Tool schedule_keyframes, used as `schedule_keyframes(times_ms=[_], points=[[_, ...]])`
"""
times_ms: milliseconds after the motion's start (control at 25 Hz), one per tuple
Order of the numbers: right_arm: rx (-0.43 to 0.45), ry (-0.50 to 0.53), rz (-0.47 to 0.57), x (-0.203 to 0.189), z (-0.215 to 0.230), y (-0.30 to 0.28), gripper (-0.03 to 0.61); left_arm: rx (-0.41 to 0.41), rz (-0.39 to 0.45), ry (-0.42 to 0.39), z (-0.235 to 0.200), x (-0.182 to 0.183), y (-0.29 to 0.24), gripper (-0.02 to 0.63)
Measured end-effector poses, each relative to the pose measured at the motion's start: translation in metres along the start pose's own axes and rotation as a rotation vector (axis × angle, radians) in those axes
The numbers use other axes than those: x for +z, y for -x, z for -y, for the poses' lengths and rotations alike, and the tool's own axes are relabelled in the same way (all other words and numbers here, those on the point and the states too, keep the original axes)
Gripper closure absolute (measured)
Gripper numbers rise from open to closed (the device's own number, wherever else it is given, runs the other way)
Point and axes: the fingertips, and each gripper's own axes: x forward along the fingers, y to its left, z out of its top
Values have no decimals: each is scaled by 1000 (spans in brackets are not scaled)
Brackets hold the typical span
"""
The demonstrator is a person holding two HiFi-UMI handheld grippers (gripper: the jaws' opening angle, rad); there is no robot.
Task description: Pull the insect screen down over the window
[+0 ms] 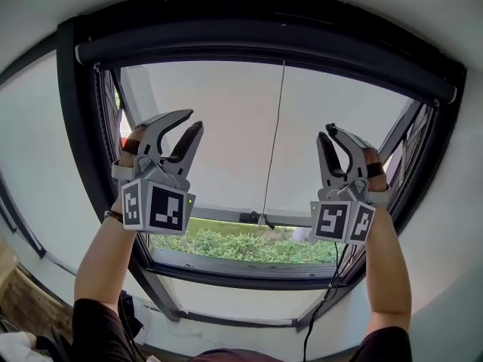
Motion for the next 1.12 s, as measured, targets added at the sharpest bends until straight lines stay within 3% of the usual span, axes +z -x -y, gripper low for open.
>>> schedule_keyframes(times_ms=[120,200,440,760,840,1000,1120], points=[[-19,-7,13,11,21,-10,500,27,-10,-54,-14,7,-9,518],[-33,-7,19,18,34,-17,480,34,-16,-91,-24,11,-17,475],[-56,53,-18,26,70,-44,480,49,-39,-160,-55,19,-44,471],[-33,81,-82,12,90,-62,482,37,-63,-187,-73,23,-66,471],[-38,108,-93,11,91,-63,484,42,-68,-208,-76,24,-67,507],[-40,147,-107,12,94,-65,529,30,-73,-190,-78,25,-67,522],[-23,171,-119,12,93,-67,528,5,-101,-199,-78,21,-69,522]])
